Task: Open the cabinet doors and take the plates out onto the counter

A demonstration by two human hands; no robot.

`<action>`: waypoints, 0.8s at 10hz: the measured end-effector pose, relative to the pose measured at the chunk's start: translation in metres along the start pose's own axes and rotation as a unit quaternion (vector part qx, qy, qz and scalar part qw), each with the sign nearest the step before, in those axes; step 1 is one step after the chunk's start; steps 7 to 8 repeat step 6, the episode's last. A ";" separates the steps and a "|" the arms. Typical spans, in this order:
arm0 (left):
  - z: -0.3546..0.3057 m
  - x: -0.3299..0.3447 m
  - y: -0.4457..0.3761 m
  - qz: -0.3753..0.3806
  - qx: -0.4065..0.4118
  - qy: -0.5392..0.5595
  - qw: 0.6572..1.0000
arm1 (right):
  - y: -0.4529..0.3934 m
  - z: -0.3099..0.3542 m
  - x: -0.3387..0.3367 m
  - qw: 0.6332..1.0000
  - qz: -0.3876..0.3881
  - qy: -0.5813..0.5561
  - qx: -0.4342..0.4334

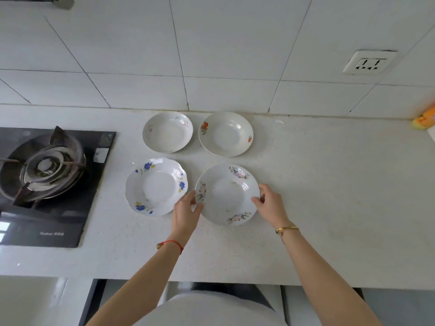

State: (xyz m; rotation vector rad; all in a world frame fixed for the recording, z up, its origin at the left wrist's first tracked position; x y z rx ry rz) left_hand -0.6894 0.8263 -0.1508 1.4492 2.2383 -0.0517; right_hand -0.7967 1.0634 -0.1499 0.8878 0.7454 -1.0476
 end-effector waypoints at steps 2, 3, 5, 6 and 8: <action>0.003 -0.003 -0.008 -0.006 0.002 -0.019 1.000 | -0.007 0.005 0.004 1.000 0.010 0.008 -0.005; 0.005 -0.002 -0.009 -0.005 0.005 -0.018 1.000 | -0.008 0.005 0.005 1.000 0.010 0.015 -0.012; -0.005 -0.020 0.002 -0.007 0.020 -0.055 0.998 | 0.007 0.006 -0.001 0.999 -0.014 0.033 -0.007; -0.015 -0.040 0.015 -0.044 0.067 -0.072 0.994 | 0.023 0.011 -0.011 0.995 -0.057 0.063 -0.042; -0.015 -0.040 0.015 -0.044 0.067 -0.072 0.994 | 0.023 0.011 -0.011 0.995 -0.057 0.063 -0.042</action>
Point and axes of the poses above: each hand's wrist, its own y-axis away from the middle knuckle, its own x-axis out of the palm, z = x × y, the point moved 2 cm from there along -y, towards the middle knuckle, and after that the axes turned 15 degrees about y, right-handed, at the moved point
